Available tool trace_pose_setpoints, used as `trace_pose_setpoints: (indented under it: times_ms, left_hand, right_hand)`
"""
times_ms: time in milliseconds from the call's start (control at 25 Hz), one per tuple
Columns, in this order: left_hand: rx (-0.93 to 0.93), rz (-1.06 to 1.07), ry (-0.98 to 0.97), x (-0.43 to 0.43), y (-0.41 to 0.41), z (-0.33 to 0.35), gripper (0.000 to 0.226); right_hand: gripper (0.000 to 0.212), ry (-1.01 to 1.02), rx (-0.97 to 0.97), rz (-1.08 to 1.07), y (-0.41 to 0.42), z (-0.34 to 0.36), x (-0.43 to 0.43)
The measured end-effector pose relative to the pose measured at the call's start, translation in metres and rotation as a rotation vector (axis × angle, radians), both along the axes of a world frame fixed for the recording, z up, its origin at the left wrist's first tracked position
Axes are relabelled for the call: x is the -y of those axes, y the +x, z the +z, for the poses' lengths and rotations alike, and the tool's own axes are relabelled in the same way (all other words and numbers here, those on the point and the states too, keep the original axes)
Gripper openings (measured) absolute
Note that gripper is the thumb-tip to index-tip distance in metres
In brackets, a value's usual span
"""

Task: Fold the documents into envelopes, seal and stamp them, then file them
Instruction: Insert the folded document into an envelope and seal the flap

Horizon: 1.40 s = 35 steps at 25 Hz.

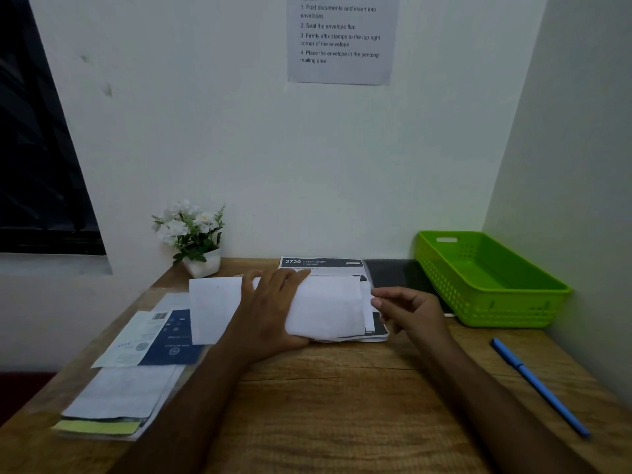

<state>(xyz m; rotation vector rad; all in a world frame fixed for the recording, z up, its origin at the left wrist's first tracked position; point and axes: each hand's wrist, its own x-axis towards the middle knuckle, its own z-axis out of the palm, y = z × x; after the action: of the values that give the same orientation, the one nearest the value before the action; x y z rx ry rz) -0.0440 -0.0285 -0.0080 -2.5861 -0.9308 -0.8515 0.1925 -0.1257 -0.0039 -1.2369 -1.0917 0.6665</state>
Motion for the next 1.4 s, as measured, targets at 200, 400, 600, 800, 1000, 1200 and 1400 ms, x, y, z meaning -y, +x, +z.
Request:
trace_pose_setpoints:
  times_ms: [200,400,600,800,1000,1200,1400]
  left_hand:
    - [0.007,0.005,0.031,0.003,0.005,0.001,0.095]
    - [-0.01,0.003,0.032,0.005,0.008,0.001,0.096]
    - [-0.024,0.033,0.033,0.006,0.007,0.001,0.101]
    - [-0.133,0.059,0.102,0.009,0.009,0.0,0.1]
    - [-0.166,0.071,0.121,0.012,0.013,0.0,0.098]
    - [-0.182,0.055,0.174,0.017,0.019,0.001,0.098]
    - [-0.187,-0.004,0.251,0.024,0.029,-0.002,0.098]
  right_hand:
    - [0.019,0.032,0.133,-0.01,-0.002,-0.003,-0.002]
    - [0.028,0.033,0.21,-0.052,-0.003,-0.01,-0.007]
    - [0.018,-0.068,-0.132,0.013,-0.007,-0.003,-0.005]
    - [0.029,-0.167,-0.202,0.121,-0.006,0.001,0.002]
    - [0.026,-0.119,-0.174,0.164,-0.008,0.002,0.005]
    - [0.02,-0.106,-0.102,0.082,-0.009,0.002,0.005]
    - [0.006,-0.002,0.07,-0.02,-0.015,0.001,0.006]
